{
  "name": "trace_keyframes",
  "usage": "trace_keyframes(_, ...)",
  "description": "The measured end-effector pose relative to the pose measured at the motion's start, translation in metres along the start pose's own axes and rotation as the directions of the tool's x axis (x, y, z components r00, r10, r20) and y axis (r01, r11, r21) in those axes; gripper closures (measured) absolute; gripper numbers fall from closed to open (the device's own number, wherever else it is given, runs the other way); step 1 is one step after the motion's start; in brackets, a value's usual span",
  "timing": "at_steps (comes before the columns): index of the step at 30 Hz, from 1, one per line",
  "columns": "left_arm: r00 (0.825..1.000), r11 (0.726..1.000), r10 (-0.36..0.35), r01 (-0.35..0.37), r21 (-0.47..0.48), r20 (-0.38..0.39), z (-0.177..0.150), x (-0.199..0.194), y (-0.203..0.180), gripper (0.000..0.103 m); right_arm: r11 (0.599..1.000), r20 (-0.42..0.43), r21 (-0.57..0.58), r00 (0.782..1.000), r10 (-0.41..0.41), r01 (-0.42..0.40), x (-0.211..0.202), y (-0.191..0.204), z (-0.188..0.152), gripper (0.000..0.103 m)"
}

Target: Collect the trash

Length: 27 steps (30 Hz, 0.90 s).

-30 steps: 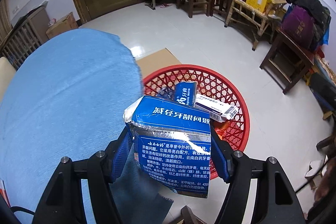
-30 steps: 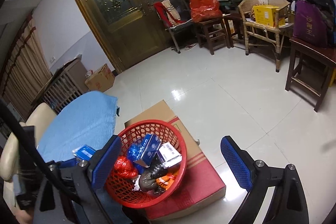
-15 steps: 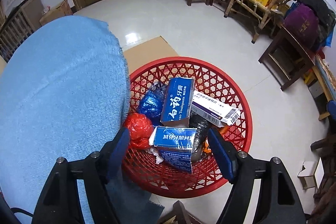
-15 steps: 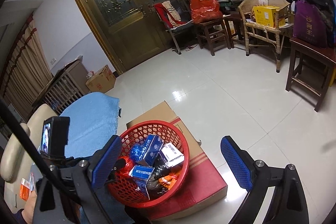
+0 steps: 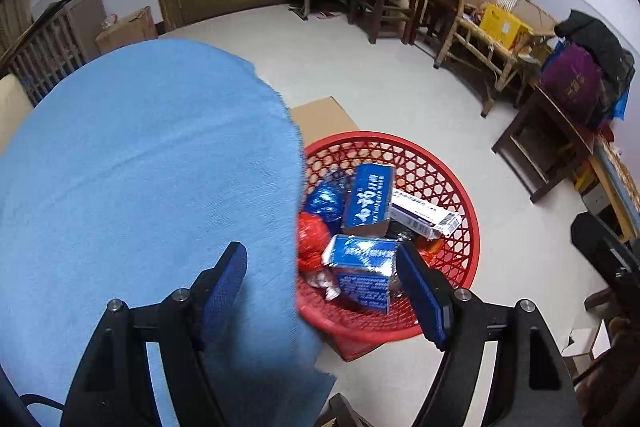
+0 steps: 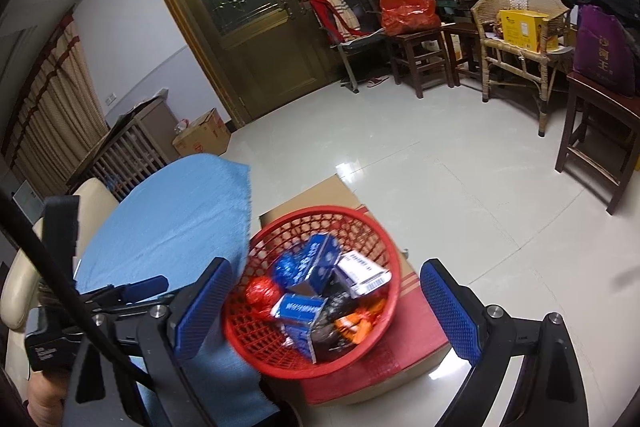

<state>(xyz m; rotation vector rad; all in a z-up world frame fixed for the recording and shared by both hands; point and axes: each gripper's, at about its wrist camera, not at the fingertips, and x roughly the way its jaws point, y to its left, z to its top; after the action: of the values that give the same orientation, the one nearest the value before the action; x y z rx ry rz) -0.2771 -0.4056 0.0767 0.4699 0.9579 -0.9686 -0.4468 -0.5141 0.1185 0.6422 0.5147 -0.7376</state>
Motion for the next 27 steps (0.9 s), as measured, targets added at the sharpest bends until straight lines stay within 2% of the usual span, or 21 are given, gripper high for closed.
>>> trace_keyframes(7, 0.997, 0.998, 0.019, -0.016, -0.056, 0.068, -0.029, -0.034, 0.035, 0.025, 0.999, -0.005, -0.037, 1.000, -0.017, 0.017, -0.006, 0.030, -0.027, 0.006)
trace_keyframes(16, 0.988, 0.993, 0.086, -0.074, -0.097, 0.128, -0.067, -0.069, 0.071, 0.023, 0.995, -0.057, -0.092, 0.998, -0.034, 0.029, -0.011, 0.062, -0.067, 0.004)
trace_keyframes(27, 0.982, 0.985, 0.087, -0.059, -0.164, 0.167, -0.099, -0.092, 0.092, 0.021, 0.988, -0.066, -0.151, 0.996, -0.055, 0.045, -0.022, 0.093, -0.085, 0.003)
